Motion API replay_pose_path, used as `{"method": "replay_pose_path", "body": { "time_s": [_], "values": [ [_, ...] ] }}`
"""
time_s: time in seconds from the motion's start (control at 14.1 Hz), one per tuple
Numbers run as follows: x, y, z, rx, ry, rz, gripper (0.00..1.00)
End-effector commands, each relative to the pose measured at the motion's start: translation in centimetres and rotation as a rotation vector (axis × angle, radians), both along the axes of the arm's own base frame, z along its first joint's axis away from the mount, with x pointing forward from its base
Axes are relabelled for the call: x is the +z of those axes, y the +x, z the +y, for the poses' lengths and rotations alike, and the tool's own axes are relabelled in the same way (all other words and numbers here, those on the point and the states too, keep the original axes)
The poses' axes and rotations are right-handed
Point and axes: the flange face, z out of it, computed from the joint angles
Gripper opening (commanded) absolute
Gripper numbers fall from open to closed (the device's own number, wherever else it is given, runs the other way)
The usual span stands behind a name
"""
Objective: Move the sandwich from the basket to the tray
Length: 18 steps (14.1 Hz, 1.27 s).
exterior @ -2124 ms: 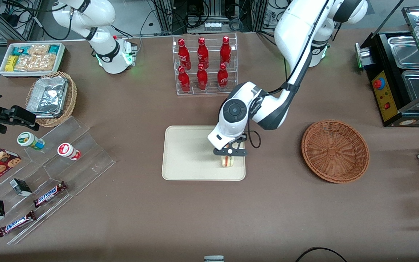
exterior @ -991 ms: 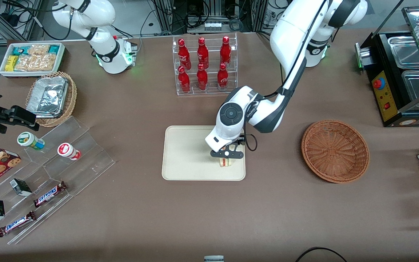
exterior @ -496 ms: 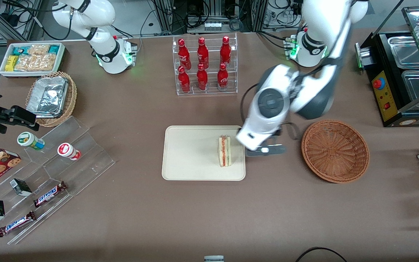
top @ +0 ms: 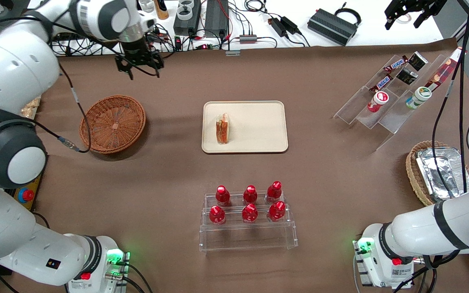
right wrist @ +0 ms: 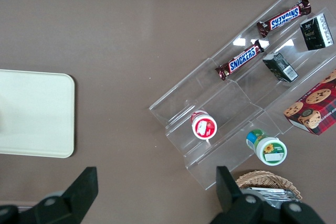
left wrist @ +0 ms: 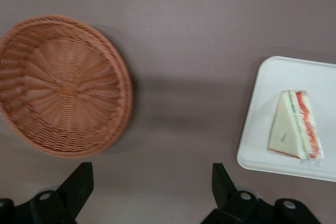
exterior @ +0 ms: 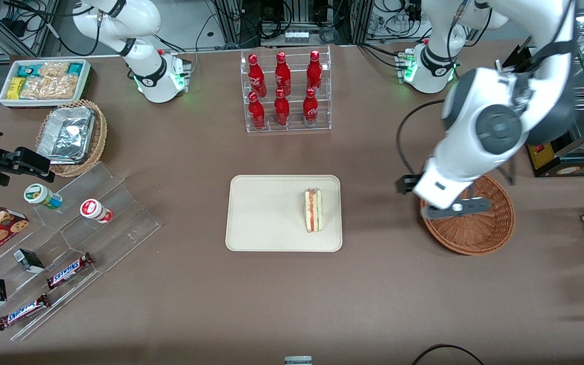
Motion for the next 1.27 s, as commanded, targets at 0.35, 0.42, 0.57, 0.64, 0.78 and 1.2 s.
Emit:
{"method": "replay_pose_path", "body": {
  "time_s": [0.35, 0.42, 0.57, 0.64, 0.78, 1.2],
  "values": [
    [5.5, -4.2, 17.2, 0.009, 0.016, -0.032, 1.00],
    [6.4, -4.4, 18.7, 0.017, 0.006, -0.043, 1.00],
    [8.1, -5.1, 19.9, 0.029, 0.005, -0.064, 1.00],
    [8.9, -5.4, 19.9, 0.025, 0.011, -0.067, 1.00],
    [10.1, -5.8, 19.7, -0.041, 0.009, -0.038, 1.00],
    [13.1, -5.3, 19.7, -0.068, -0.007, -0.065, 1.00]
  ]
}}
